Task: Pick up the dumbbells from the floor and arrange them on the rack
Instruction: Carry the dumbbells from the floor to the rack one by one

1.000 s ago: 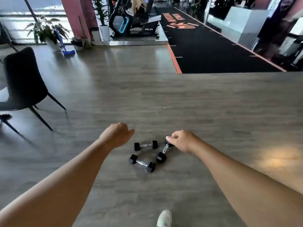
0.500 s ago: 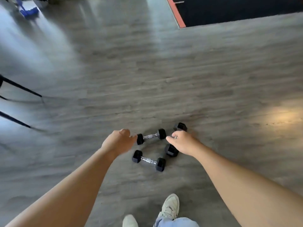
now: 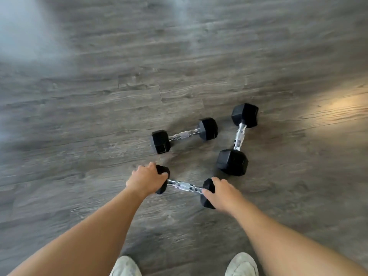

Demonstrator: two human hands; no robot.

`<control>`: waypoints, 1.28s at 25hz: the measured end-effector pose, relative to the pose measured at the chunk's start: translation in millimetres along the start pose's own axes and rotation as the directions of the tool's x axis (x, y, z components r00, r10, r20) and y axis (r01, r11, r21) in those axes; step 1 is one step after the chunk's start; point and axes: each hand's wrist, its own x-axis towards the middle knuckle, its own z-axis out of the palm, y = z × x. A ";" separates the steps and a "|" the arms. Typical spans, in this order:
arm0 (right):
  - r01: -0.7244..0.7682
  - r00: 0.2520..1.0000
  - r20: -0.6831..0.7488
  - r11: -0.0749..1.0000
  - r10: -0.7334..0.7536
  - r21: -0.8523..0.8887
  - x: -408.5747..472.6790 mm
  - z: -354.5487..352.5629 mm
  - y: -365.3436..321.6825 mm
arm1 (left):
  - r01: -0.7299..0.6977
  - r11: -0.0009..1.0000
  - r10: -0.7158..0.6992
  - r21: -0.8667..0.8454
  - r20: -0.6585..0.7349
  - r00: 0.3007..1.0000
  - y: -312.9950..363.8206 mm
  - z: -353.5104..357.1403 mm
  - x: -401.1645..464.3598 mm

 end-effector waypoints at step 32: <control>0.183 0.803 -0.568 0.833 0.179 0.522 -480.9 -364.3 -17.4 | -0.384 0.894 0.304 -0.231 -0.315 0.899 242.1 -335.3 -427.1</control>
